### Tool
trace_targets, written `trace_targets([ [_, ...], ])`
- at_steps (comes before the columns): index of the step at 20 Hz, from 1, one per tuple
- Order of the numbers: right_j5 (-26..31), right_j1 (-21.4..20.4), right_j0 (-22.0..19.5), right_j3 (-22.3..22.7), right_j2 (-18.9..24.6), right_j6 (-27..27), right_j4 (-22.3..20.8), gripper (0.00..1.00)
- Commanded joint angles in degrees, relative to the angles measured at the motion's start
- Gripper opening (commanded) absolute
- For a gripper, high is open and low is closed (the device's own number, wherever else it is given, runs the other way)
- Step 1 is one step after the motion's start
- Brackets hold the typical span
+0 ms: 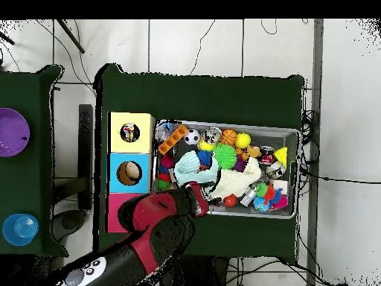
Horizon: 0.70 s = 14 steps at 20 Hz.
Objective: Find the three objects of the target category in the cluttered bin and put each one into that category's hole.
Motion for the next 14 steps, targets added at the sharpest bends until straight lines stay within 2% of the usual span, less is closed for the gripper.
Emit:
trace_targets([
  [1,-10.59,-3.21,-4.54,0.39,15.21,6.94,-0.53,1.00],
  [14,-17.46,-7.14,-13.27,-0.67,25.88,2.67,-7.21,1.00],
])
